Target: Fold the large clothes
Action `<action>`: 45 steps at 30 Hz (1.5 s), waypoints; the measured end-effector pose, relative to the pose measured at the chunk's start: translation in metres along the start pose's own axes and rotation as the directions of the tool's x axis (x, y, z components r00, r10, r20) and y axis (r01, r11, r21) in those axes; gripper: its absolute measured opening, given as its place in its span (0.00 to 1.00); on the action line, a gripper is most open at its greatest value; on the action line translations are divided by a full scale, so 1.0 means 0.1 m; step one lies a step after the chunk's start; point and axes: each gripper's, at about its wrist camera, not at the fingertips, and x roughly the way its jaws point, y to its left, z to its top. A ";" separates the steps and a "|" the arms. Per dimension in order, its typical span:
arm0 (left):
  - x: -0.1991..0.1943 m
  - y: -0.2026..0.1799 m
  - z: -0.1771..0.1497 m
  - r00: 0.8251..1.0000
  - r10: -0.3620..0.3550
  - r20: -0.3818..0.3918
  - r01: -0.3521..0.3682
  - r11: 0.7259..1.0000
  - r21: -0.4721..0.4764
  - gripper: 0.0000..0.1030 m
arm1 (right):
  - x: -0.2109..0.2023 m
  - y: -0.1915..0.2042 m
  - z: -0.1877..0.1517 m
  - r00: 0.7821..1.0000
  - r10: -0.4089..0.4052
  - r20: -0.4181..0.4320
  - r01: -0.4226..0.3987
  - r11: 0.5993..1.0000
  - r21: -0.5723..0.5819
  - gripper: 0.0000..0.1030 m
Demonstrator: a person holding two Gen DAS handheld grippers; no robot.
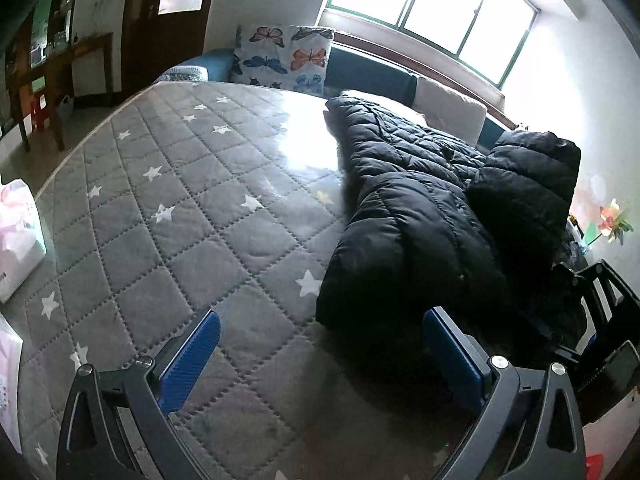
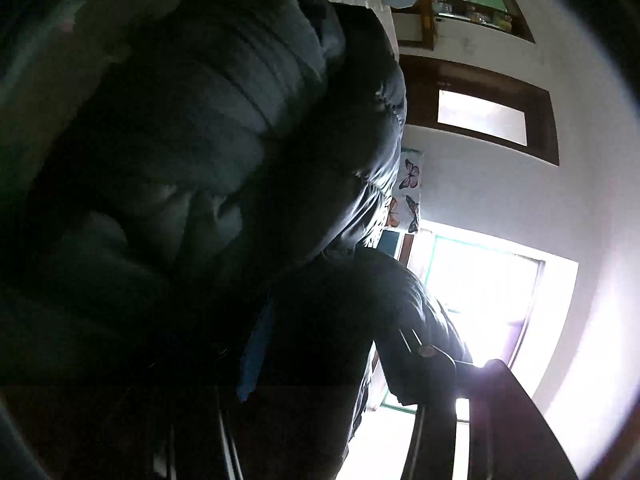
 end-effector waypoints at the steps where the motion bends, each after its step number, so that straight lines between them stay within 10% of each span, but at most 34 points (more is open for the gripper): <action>1: -0.01 0.00 0.00 1.000 -0.001 0.002 0.001 1.000 -0.003 1.00 | -0.05 0.06 -0.05 1.000 -0.002 0.004 0.002 1.000 0.004 0.52; 11: -0.15 -0.11 0.11 0.999 -0.009 0.032 0.009 1.000 0.013 1.00 | -0.01 -0.29 0.00 0.991 0.130 0.034 -0.135 0.969 0.206 0.52; 30: -0.38 -0.44 0.40 0.995 -0.032 0.092 0.024 0.996 0.088 1.00 | -0.12 -0.39 0.20 0.977 0.129 0.168 -0.170 0.950 0.260 0.66; 38: -0.35 -0.78 0.75 0.993 -0.038 0.113 0.022 0.990 0.143 1.00 | -0.04 -0.76 0.05 0.943 0.253 0.216 -0.324 0.846 0.424 0.66; 45: -0.21 -1.22 1.14 0.991 -0.043 0.125 0.017 0.979 0.203 1.00 | 0.20 -1.17 -0.49 0.883 0.374 0.284 -0.464 0.607 0.645 0.66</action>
